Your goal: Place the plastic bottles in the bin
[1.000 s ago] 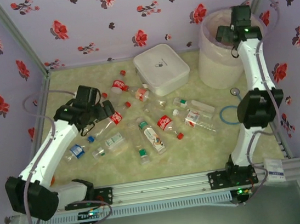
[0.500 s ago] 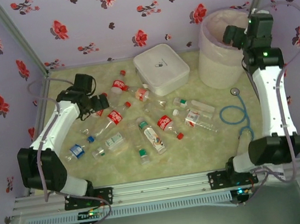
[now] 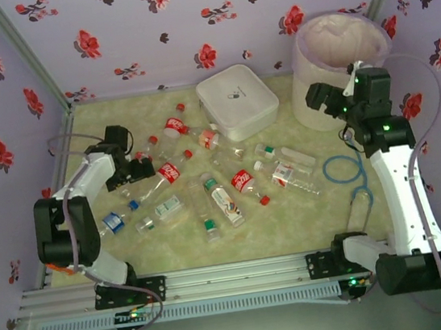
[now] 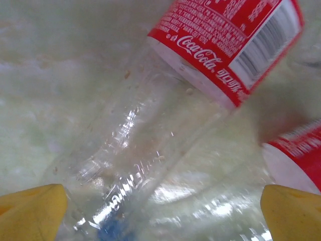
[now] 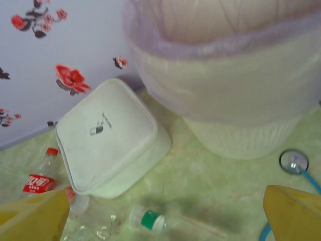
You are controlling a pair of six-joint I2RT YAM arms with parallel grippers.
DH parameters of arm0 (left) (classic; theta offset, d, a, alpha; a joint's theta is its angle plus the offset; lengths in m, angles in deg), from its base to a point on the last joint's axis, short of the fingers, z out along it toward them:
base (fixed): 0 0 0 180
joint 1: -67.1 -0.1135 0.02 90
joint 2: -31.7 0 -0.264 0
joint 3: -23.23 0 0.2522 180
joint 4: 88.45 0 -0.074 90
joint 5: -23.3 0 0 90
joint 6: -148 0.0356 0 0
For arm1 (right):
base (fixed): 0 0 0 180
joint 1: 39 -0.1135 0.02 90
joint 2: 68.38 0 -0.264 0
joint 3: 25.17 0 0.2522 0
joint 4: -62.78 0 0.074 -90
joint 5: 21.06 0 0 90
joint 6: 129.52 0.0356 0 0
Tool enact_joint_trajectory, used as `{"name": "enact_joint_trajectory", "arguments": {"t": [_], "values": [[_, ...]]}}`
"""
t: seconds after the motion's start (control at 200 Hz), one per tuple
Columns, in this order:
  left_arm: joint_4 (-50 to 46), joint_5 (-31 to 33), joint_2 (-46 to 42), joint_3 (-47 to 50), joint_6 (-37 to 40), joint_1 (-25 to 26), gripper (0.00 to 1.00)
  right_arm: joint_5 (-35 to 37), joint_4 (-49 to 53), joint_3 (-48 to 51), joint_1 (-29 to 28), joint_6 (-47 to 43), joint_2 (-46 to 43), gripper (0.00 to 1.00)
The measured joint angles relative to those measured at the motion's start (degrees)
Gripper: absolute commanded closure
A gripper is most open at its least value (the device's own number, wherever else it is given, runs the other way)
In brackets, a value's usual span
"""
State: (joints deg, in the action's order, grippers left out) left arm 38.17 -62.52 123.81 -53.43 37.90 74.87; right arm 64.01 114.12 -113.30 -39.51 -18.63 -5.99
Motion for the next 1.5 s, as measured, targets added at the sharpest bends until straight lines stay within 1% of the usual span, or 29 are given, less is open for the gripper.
{"name": "enact_joint_trajectory", "arguments": {"t": [0.15, 0.31, 0.375, 0.395, 0.43, 0.6, 0.61, 0.665, 0.69, 0.8, 0.84, 0.95, 1.035, 1.125, 1.17, 1.185, 1.22, 1.25, 1.265, 1.29, 1.33, 1.345, 1.365, 1.5], "values": [[2.84, 1.18, 6.12, -0.04, 1.20, -0.66, 0.00, -0.46, 0.90, 1.36, 0.00, 0.26, 0.20, 0.00], [5.53, 1.09, 11.13, -0.13, 0.94, -0.66, 0.08, -1.88, 0.15, 2.95, -0.04, 1.64, -0.48, 0.00], [5.46, 1.33, 11.04, -0.28, 0.68, -0.66, 0.14, -2.40, 0.00, 4.35, -0.04, 2.27, -1.14, 0.00], [5.49, 1.09, 11.06, -0.33, 0.61, -0.66, 0.18, -2.54, 0.00, 4.79, -0.04, 2.38, -1.33, 0.00], [5.55, 1.07, 11.06, -0.35, 0.44, -0.55, 0.21, -2.69, 0.00, 5.38, -0.07, 2.64, -1.57, 0.00], [5.70, 3.43, 11.06, -1.22, -0.28, -0.55, 0.40, -4.33, -0.46, 6.99, -0.59, 4.42, -1.77, 0.00], [5.70, 3.63, 11.02, -1.33, -0.42, -0.55, 0.42, -4.42, -0.50, 7.06, -0.66, 4.48, -1.75, 0.00], [5.16, 4.46, 10.69, -1.99, -0.28, -0.55, 0.46, -5.70, -1.49, 7.76, -1.22, 5.42, -1.77, 0.00], [4.87, 4.85, 10.34, -2.27, -0.31, -0.55, 0.49, -6.32, -2.03, 8.04, -1.53, 5.86, -1.77, 0.00], [3.34, 5.81, 7.13, -3.50, -0.26, -0.55, 0.51, -9.18, -4.94, 9.20, -3.17, 7.98, -1.64, 0.00], [2.80, 5.95, 5.33, -4.02, -0.26, -0.55, 0.55, -10.34, -6.32, 9.42, -3.82, 8.83, -1.42, 0.00], [2.32, 4.81, -1.01, -4.85, -0.57, 0.02, 0.57, -14.27, -10.80, 9.49, -5.97, 11.69, 1.01, 0.00], [3.26, 2.58, -6.45, -4.68, -0.96, 2.84, 0.65, -17.22, -15.21, 9.49, -8.92, 13.99, 4.46, 0.01], [6.84, -1.64, -11.61, -3.37, -1.16, 9.27, 0.72, -19.28, -18.93, 8.92, -13.40, 15.72, 8.90, 0.01], [9.03, -4.15, -13.35, -2.27, -1.27, 12.37, 0.73, -19.98, -20.55, 8.24, -15.82, 16.28, 11.13, 0.00], [9.73, -4.96, -13.77, -1.92, -1.36, 13.25, 0.77, -20.44, -21.24, 8.02, -16.57, 16.59, 11.87, 0.01], [11.50, -7.37, -14.62, -0.90, -1.49, 15.50, 0.78, -21.33, -22.99, 7.45, -18.27, 17.38, 13.60, 0.01], [12.92, -8.94, -15.04, -0.13, -1.64, 16.94, 0.78, -22.29, -24.61, 7.02, -19.47, 18.32, 14.97, 0.01], [13.62, -9.70, -15.19, 0.26, -1.70, 17.64, 0.81, -23.04, -25.68, 6.78, -20.06, 18.88, 15.76, 0.01], [14.91, -11.13, -15.37, 0.96, -1.84, 18.73, 0.82, -24.02, -27.19, 6.45, -20.90, 19.85, 16.87, 0.01], [16.61, -12.98, -15.47, 1.90, -1.86, 20.04, 0.82, -25.57, -29.83, 6.10, -21.79, 21.46, 18.47, 0.00], [17.14, -13.57, -15.47, 2.19, -1.86, 20.44, 0.85, -26.03, -30.82, 6.05, -21.97, 22.01, 18.95, 0.01], [17.77, -14.45, -15.47, 2.51, -1.86, 21.07, 0.86, -26.75, -32.24, 5.99, -22.21, 22.95, 19.71, 0.01], [20.33, -18.60, -15.47, 2.93, -1.38, 24.52, 0.87, -29.20, -37.83, 4.48, -23.06, 26.99, 23.69, 0.01]]}}
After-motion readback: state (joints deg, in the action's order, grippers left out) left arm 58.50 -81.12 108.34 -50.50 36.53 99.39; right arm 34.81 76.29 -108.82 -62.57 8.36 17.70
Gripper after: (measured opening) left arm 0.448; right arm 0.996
